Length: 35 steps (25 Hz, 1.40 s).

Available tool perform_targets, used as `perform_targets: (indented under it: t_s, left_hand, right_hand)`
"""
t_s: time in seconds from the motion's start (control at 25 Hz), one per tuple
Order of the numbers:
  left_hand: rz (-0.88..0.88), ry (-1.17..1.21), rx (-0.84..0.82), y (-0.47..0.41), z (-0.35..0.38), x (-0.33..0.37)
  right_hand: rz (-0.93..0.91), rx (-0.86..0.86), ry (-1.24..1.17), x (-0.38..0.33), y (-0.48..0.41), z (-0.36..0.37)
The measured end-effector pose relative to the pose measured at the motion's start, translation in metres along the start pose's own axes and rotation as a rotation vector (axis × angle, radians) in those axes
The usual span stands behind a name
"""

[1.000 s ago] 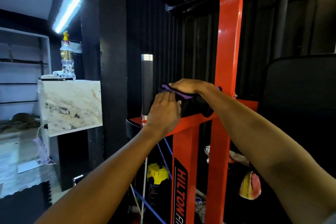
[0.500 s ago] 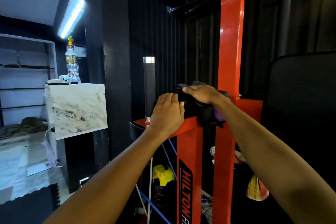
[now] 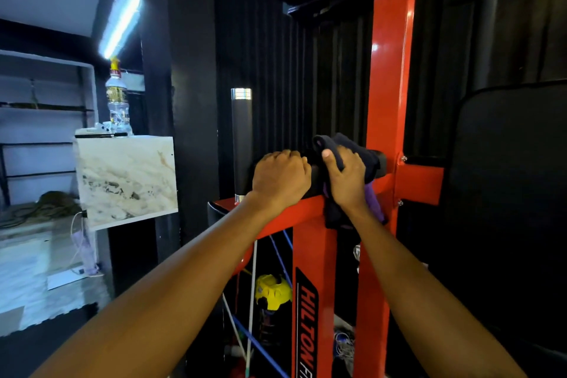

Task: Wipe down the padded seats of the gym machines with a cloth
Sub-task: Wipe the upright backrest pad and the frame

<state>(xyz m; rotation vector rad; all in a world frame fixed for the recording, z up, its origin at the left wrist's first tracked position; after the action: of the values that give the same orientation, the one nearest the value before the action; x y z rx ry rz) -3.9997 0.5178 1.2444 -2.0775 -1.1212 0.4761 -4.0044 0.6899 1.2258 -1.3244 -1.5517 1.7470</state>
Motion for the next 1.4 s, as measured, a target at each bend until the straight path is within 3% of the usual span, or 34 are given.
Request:
perform_targets:
  t_s: [0.2,0.4,0.52,0.64,0.76,0.84,1.0,1.12,1.24,1.4]
  left_hand:
    - [0.046,-0.106,0.011,-0.003,-0.001,0.004]
    - [0.045,-0.161,-0.035,-0.015,0.000,0.021]
    - [0.047,-0.157,-0.069,-0.020,0.007,0.022]
    - [0.073,-0.166,-0.058,-0.019,0.010,0.022]
    - [0.072,-0.164,-0.054,-0.020,0.010,0.022]
    - [0.067,-0.182,-0.051,-0.021,0.010,0.023]
    - [0.048,-0.205,-0.029,-0.022,0.008,0.023]
    - [0.047,-0.218,-0.028,-0.021,0.009,0.021]
    - [0.044,-0.247,-0.035,-0.019,0.009,0.021]
    - [0.047,-0.232,-0.045,-0.020,0.011,0.025]
  right_hand:
    - [0.326,0.067,-0.003,0.046,-0.009,-0.017]
    - [0.173,-0.057,-0.104,0.015,0.024,0.014]
    - [0.133,-0.061,-0.102,0.040,0.024,0.006]
    - [0.220,0.030,-0.025,0.077,0.002,-0.018]
    - [0.384,0.007,-0.014,0.096,-0.016,-0.020]
    - [0.330,-0.037,-0.023,0.076,-0.014,-0.006]
    - [0.010,-0.101,-0.071,0.028,0.005,0.008]
    - [0.005,-0.241,0.023,0.041,-0.013,0.003]
    - [0.221,-0.451,0.209,0.084,-0.046,0.007]
    - [0.345,-0.825,0.185,0.079,-0.072,0.053]
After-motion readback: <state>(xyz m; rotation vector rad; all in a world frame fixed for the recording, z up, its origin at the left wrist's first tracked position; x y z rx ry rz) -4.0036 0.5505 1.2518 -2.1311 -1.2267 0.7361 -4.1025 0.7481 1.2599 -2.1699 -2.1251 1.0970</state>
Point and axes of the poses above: each hand's wrist, its own y-axis away from the middle knuckle, its own z-axis out of the palm, x = y × z, the point moved 10 cm from there along -y, towards the middle knuckle, and after that the axes turned 3 degrees about -z, right-handed, at the moved point
